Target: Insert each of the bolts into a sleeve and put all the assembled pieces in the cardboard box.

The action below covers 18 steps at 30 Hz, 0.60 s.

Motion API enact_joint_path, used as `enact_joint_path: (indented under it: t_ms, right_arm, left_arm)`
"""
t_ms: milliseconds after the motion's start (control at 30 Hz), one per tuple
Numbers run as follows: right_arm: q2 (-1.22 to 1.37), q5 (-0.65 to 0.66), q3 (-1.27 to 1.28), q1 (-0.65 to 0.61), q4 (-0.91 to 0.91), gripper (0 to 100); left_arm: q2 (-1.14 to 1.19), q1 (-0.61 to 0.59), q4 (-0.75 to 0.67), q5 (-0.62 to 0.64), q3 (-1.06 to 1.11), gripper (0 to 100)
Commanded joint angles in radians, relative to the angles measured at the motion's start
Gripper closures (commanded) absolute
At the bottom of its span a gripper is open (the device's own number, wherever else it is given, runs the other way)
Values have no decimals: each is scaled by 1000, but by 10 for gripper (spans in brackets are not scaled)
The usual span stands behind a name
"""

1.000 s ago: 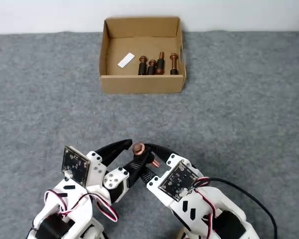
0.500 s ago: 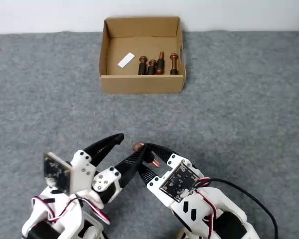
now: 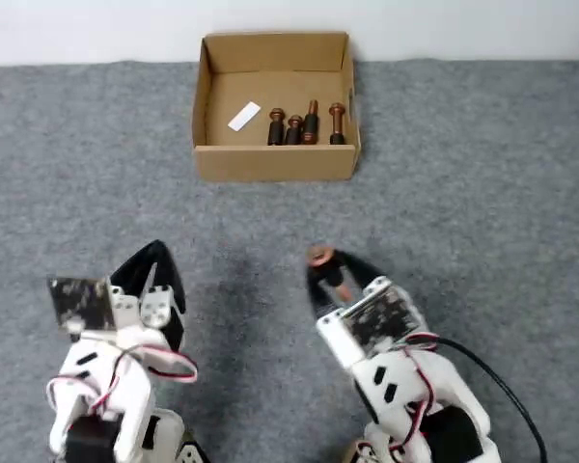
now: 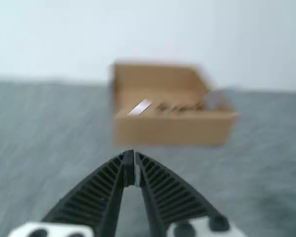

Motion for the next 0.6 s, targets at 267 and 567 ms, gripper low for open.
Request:
enact_joint_path:
  t_ms: [267, 567]
  right_arm:
    - [334, -249, -258, 275, -35, 991]
    - [1086, -327, -810, 271, -199, 990]
  left_arm:
    - [3, -227, -81, -160, 355, 995]
    - [8, -226, -11, -104, 355, 995]
